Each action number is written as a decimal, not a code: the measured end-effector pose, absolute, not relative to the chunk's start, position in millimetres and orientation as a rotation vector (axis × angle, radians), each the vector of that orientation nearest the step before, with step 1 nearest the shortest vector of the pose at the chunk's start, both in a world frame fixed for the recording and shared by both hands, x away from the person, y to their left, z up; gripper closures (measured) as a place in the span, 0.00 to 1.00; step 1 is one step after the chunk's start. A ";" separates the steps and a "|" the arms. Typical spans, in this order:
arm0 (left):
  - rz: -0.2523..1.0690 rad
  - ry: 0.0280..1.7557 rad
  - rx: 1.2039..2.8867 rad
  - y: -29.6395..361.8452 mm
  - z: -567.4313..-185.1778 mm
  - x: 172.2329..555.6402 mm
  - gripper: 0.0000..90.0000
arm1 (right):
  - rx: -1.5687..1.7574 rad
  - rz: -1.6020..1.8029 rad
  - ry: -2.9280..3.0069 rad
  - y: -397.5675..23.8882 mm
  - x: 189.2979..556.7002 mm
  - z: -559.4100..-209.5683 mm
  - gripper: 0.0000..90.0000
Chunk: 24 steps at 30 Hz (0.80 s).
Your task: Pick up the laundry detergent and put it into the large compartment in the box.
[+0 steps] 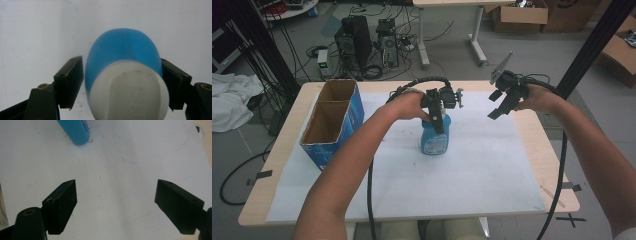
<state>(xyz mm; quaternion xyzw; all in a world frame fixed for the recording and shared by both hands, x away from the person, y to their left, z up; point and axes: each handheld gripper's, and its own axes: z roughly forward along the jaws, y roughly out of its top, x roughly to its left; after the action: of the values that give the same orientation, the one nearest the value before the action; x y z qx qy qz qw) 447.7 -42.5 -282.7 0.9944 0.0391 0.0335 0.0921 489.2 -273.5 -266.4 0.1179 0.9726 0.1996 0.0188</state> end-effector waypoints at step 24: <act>0.098 0.108 2.943 -42.1 -281.0 446.0 0.41 | 0.369 0.617 3.025 -274.3 488.5 -266.3 0.20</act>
<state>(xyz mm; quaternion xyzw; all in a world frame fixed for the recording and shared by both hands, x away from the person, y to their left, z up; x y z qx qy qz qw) 446.0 -42.1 -281.0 0.9941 0.0365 0.0331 0.0971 488.5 -274.3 -266.3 0.1187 0.9728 0.1983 0.0163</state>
